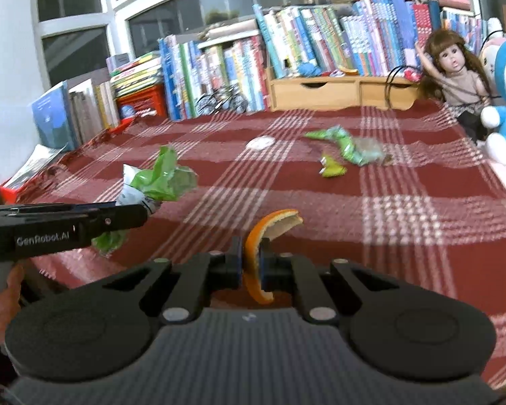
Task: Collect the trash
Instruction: 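Carry the green wrapper and orange peel over the black bin, then open the left tool over the bin while the right tool releases the orange peel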
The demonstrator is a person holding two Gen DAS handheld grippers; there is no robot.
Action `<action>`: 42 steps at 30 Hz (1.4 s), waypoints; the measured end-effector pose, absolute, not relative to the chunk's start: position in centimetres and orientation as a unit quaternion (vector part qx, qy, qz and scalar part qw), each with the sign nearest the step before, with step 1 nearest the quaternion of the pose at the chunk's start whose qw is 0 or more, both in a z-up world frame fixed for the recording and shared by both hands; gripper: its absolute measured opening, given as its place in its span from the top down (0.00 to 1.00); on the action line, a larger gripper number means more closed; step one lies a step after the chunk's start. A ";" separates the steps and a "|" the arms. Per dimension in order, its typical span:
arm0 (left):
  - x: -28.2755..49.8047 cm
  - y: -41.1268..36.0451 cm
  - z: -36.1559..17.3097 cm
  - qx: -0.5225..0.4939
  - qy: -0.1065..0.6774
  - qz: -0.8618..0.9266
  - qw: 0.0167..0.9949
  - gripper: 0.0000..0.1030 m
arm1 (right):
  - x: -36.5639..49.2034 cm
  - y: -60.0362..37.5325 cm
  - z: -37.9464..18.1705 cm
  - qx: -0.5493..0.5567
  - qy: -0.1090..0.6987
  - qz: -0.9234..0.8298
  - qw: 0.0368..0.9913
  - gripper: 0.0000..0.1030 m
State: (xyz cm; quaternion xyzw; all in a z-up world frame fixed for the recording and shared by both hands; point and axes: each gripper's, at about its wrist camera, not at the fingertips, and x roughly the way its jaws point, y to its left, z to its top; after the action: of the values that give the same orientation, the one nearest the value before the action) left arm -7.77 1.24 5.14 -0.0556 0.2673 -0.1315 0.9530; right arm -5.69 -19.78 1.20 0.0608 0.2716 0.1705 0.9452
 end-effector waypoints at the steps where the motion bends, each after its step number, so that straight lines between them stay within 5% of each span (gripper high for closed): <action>1: -8.6 1.3 4.8 -0.056 0.273 -0.134 0.951 0.76 | -6.3 -19.5 0.9 0.061 0.275 0.175 0.943 0.87; 14: -17.1 3.2 -1.5 -0.023 0.368 -0.158 0.916 0.75 | -11.5 -15.9 -4.5 0.021 0.356 0.241 0.903 0.87; 37: -14.6 3.1 -12.1 0.003 0.517 -0.113 0.848 0.72 | -9.7 -14.4 -12.6 0.029 0.461 0.249 0.851 0.86; 39: -14.7 3.1 -12.2 0.005 0.517 -0.112 0.848 0.62 | -9.6 -14.4 -12.6 0.034 0.460 0.248 0.852 0.77; 42: -14.8 2.7 -11.9 0.011 0.513 -0.113 0.851 0.48 | -9.5 -14.9 -12.6 0.046 0.460 0.247 0.852 0.49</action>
State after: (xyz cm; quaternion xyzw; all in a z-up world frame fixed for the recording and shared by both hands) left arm -14.78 2.70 -11.87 0.0110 0.5130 -0.1126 0.8509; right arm -9.50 -14.93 -12.65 0.0459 0.4598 0.2471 0.8517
